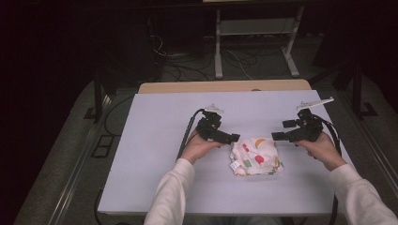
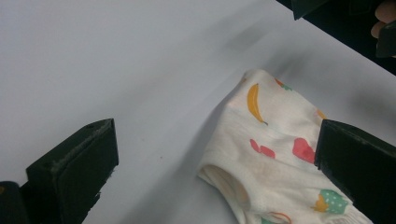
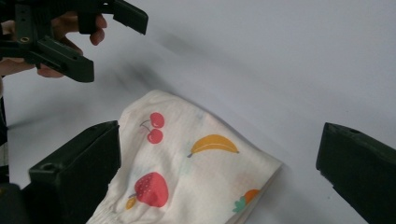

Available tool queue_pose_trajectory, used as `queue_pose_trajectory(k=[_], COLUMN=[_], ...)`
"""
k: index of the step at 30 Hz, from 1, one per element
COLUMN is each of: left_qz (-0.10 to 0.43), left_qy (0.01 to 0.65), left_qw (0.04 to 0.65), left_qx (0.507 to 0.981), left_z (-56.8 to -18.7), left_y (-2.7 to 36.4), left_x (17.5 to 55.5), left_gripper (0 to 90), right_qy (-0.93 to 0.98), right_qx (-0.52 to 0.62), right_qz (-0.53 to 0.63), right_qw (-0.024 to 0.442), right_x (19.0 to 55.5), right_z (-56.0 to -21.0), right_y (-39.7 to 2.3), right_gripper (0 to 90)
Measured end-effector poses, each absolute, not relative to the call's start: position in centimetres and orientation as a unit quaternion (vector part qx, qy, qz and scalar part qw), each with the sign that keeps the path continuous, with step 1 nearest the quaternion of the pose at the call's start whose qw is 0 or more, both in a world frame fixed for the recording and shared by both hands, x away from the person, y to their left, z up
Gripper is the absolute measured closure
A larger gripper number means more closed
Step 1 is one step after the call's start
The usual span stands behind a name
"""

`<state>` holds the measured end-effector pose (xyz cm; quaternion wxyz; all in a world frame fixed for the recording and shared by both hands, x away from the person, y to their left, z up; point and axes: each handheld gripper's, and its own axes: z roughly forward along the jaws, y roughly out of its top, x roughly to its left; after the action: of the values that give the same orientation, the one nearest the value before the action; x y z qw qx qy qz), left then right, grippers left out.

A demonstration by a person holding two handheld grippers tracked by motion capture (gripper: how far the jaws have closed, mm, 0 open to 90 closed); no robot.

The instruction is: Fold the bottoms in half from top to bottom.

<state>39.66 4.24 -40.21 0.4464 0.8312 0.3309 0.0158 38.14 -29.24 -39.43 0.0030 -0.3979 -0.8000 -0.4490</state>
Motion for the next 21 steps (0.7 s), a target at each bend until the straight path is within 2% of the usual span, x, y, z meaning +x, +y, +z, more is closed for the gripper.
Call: queue_pose_trajectory(k=[21], left_qz=[-0.019], left_qy=[0.355], left_qw=[0.427], left_qx=[0.831], left_z=[-43.5], left_y=[3.6], left_x=[41.5], left_gripper=[0.0], right_qy=[-0.798], right_qx=[-0.423], right_qz=[-0.428], right_qw=[0.013], right_x=[40.3], right_z=[-42.3], right_y=[-29.2], right_gripper=[0.0])
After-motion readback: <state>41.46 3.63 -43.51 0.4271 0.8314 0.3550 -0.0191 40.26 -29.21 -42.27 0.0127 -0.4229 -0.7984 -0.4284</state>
